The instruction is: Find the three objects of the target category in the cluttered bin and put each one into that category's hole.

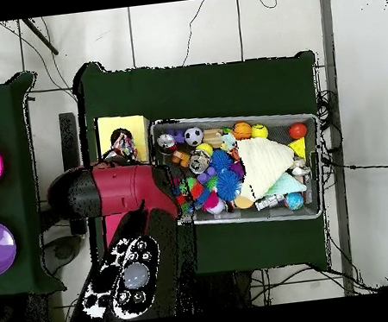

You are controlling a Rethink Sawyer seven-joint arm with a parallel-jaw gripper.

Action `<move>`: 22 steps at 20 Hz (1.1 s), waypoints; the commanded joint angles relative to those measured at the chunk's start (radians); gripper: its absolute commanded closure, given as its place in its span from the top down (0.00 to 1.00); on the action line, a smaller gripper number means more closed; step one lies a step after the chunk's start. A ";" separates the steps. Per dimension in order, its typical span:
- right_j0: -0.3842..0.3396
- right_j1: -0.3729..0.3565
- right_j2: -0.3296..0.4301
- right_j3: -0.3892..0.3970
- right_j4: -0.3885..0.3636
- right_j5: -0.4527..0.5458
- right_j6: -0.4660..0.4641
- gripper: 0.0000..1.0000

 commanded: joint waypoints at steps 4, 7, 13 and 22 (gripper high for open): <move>0.011 0.089 0.034 -0.028 0.055 0.026 0.185 0.00; 0.024 0.100 0.030 -0.033 0.069 0.022 0.197 0.00; 0.058 0.159 0.021 -0.090 0.105 0.022 0.235 0.00; 0.089 0.260 -0.008 -0.205 0.168 0.020 0.263 0.00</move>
